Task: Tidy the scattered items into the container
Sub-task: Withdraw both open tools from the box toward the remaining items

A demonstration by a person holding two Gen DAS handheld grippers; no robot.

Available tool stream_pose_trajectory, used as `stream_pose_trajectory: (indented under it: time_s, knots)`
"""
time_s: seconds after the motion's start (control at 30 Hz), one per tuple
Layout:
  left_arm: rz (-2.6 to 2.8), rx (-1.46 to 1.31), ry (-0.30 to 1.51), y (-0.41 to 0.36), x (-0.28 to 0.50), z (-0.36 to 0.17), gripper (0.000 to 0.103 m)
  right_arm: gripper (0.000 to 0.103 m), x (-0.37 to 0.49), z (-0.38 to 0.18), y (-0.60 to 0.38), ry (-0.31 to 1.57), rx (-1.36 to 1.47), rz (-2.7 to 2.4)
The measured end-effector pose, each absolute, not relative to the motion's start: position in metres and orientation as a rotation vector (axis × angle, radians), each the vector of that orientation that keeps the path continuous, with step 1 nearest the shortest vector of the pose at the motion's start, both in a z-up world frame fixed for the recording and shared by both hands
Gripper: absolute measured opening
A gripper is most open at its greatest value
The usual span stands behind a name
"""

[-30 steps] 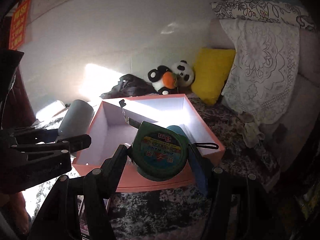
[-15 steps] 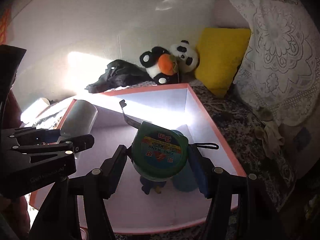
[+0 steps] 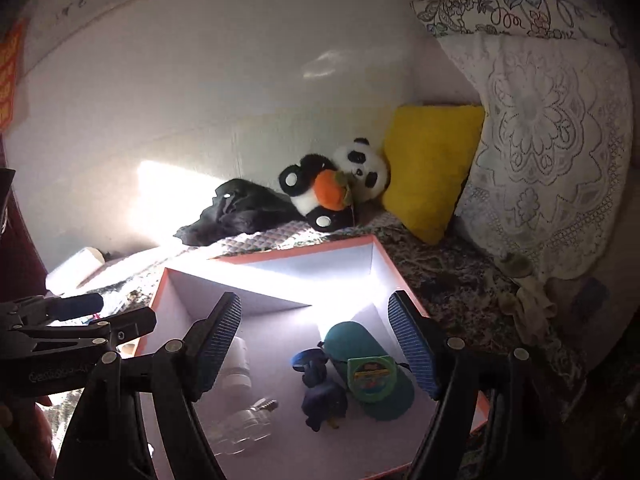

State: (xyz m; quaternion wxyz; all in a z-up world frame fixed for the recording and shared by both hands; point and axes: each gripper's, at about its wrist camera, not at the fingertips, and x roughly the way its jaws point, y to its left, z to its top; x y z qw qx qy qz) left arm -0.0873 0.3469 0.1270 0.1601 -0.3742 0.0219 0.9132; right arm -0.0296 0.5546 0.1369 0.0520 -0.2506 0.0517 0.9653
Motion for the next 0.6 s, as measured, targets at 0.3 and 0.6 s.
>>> stream_pose_trajectory:
  time_s: [0.3, 0.6]
  knots:
    - [2.753, -1.084, 0.004, 0.213, -0.004, 0.134, 0.086, 0.083, 0.04, 0.161, 0.428, -0.019, -0.773, 3.119]
    - [2.857, -1.225, -0.117, 0.093, 0.036, 0.094, 0.086, 0.083, 0.073, 0.137, 0.328, -0.112, -0.936, 3.217]
